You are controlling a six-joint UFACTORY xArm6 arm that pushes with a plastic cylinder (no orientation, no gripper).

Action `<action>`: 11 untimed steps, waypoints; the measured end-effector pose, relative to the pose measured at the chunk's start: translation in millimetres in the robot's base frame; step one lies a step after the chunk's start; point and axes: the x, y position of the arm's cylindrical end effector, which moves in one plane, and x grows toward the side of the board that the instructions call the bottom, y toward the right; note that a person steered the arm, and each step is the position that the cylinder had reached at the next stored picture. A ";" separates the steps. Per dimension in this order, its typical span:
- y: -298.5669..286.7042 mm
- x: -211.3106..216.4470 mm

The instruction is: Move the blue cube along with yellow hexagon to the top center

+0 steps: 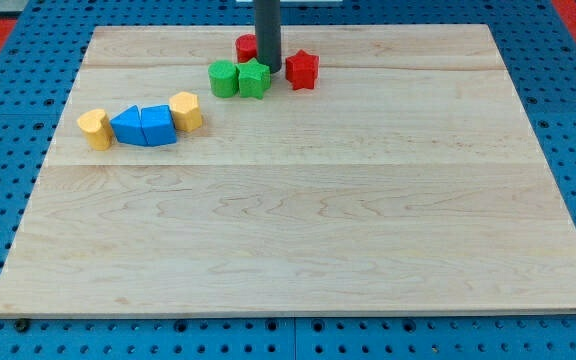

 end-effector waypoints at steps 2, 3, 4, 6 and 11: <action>-62.4 6.4; -25.5 20.6; -32.1 33.4; -198.6 33.5; -230.8 33.5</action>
